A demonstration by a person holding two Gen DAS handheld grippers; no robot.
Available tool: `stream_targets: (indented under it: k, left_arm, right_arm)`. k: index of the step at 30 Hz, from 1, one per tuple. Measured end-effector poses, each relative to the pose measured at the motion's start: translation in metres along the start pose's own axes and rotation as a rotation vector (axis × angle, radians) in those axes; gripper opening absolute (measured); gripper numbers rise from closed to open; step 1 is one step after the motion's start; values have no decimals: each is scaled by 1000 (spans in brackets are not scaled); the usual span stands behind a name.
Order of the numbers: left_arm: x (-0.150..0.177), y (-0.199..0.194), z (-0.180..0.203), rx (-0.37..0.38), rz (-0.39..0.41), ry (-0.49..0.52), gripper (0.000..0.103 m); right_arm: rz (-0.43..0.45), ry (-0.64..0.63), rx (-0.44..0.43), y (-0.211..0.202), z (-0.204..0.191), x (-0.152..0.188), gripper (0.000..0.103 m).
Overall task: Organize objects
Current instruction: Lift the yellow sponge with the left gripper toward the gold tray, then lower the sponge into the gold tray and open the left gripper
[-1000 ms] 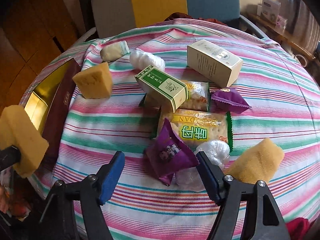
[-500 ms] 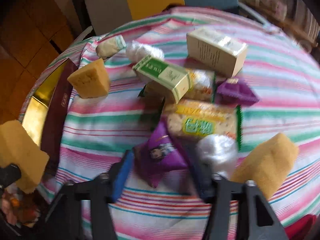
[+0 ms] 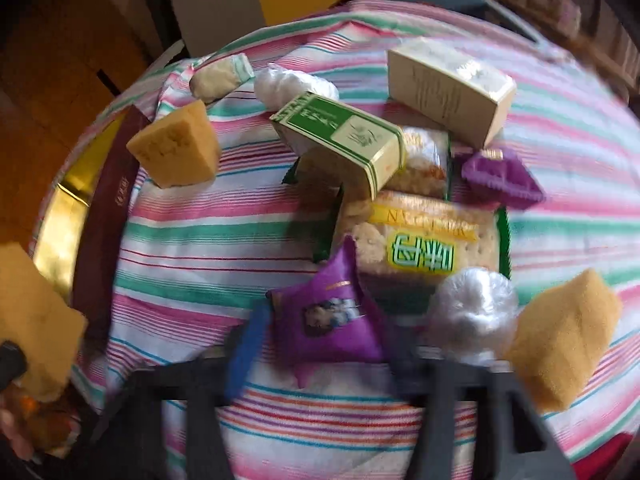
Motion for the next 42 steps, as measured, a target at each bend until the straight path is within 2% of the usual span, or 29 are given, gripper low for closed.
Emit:
stream_targets:
  k: [8, 11, 14, 18, 23, 30, 38, 42]
  left_arm:
    - [-3, -12, -5, -15, 22, 5, 48]
    - [-7, -29, -15, -36, 53, -4, 48]
    - [-12, -49, -40, -90, 87, -32, 48]
    - [-16, -74, -104, -229, 98, -108, 48]
    - [-16, -76, -195, -382, 2, -205, 48]
    - [-17, -47, -283, -472, -158, -340, 49]
    - [-28, -22, -336, -596, -229, -347, 50]
    - [-34, -19, -342, -608, -210, -346, 69]
  right_arm:
    - [-7, 15, -21, 2, 1, 0, 39]
    - [-10, 24, -28, 3, 2, -1, 39]
    - [-11, 16, -19, 5, 2, 0, 39]
    - [-5, -19, 19, 4, 2, 3, 39]
    - [3, -44, 46, 4, -2, 3, 39]
    - [11, -61, 58, 4, -4, 1, 39]
    - [20, -79, 64, 7, 0, 6, 39]
    - [19, -84, 67, 8, -1, 6, 40]
Point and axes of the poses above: each gripper's, at about its wrist camera, not at the fingertips, and y roughly the way its jaws point, z to its right, x to its underside, the point moved 9 cm from there along y, roughly the way its jaws point, and after that the axes turned 8 degrees about -z, right-handed, at the moved point
